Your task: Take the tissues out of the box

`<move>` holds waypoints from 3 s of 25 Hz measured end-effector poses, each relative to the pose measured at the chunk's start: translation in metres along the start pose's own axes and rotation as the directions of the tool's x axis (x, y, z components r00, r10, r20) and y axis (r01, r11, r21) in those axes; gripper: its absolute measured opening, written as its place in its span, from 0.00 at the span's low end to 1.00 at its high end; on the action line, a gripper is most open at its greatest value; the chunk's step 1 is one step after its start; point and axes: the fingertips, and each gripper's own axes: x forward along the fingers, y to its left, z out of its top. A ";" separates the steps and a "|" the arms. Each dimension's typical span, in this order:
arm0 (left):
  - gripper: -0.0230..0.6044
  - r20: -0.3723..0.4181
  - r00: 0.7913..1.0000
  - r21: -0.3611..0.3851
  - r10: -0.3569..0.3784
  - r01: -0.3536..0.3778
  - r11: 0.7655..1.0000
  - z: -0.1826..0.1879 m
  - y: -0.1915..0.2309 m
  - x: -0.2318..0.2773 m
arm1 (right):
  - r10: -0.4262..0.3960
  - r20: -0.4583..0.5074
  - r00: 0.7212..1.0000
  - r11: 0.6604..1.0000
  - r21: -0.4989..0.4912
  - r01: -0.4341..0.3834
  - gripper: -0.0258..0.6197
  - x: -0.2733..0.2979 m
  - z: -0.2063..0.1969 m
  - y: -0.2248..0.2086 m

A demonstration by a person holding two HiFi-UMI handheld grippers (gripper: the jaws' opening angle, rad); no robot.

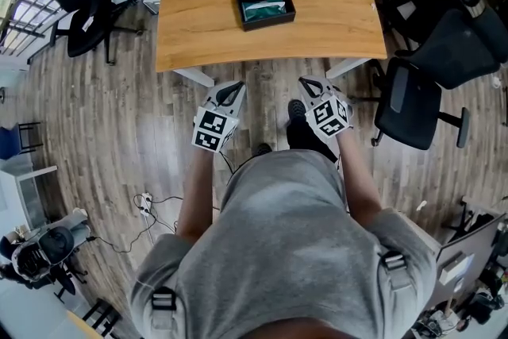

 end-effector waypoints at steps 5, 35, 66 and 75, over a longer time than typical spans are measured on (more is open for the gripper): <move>0.07 -0.002 1.000 -0.023 0.021 -0.021 1.000 0.008 0.011 0.022 | 0.041 -0.017 0.999 0.999 -0.005 -0.041 0.05 0.020 -0.007 -0.023; 0.07 -0.046 0.969 -0.151 0.242 -0.246 0.957 0.058 0.027 0.122 | 0.267 0.041 0.963 0.950 -0.177 -0.256 0.05 0.083 -0.007 -0.151; 0.07 -0.058 0.977 -0.068 0.205 -0.209 0.976 0.082 0.069 0.178 | 0.237 0.031 0.971 0.960 -0.162 -0.229 0.05 0.110 -0.011 -0.206; 0.07 -0.115 0.982 -0.016 0.150 -0.152 0.988 0.072 0.097 0.197 | 0.230 0.006 0.973 0.966 -0.125 -0.227 0.05 0.135 -0.005 -0.207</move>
